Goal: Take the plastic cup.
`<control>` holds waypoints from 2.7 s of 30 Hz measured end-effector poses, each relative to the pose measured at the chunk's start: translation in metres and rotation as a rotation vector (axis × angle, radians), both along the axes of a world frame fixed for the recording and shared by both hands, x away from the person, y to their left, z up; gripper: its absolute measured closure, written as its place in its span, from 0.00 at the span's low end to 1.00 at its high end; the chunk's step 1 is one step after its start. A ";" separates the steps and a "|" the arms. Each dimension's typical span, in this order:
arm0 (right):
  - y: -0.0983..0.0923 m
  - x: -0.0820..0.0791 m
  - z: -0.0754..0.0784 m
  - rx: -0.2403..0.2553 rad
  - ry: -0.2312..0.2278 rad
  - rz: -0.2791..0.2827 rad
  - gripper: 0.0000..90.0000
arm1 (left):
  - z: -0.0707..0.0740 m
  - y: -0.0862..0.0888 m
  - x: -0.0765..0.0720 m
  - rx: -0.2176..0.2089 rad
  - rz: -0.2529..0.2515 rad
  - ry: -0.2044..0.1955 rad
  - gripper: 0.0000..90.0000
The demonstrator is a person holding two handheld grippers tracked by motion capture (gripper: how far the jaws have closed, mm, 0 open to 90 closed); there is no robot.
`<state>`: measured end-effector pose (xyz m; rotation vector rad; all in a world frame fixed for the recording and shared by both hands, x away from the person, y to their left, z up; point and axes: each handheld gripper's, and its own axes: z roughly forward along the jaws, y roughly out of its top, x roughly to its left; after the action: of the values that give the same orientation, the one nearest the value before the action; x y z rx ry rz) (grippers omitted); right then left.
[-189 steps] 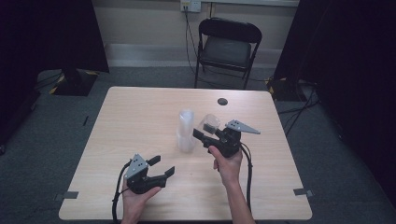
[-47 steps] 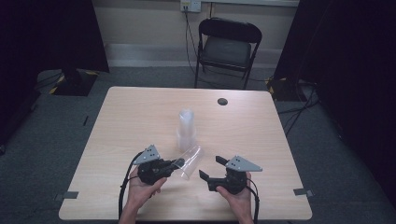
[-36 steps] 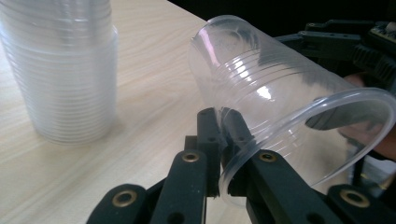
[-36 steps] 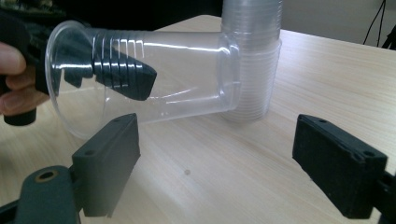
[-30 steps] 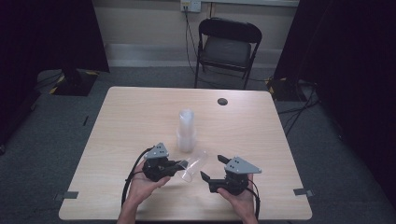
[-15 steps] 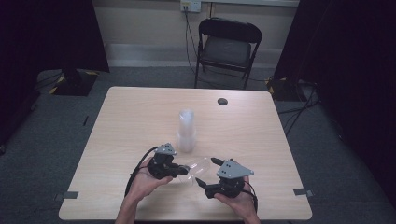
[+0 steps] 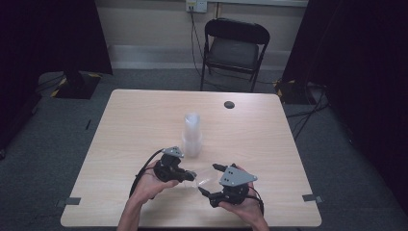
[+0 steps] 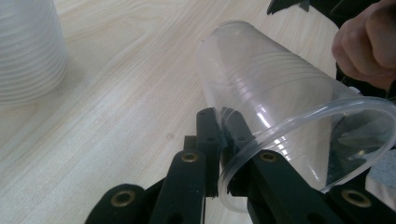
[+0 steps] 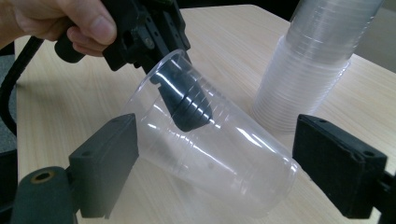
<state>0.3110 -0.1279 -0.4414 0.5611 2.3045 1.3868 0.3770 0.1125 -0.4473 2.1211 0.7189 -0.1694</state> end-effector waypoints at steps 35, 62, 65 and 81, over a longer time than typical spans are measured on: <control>0.038 0.001 -0.006 -0.198 -0.082 0.048 0.20 | 0.007 -0.019 0.000 -0.033 0.002 0.042 0.99; 0.040 0.003 -0.002 -0.191 -0.100 0.052 0.32 | 0.003 -0.025 0.001 0.025 0.050 0.061 0.98; 0.039 0.003 -0.001 -0.189 -0.105 0.053 0.32 | 0.004 -0.024 0.001 0.015 0.058 0.065 0.98; 0.037 0.005 0.003 -0.153 -0.105 0.025 0.33 | 0.007 -0.015 -0.003 -0.065 0.100 0.023 0.87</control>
<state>0.3161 -0.0912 -0.4382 0.4047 2.3150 1.2073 0.3738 0.0974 -0.4406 2.0191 0.8208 -0.1609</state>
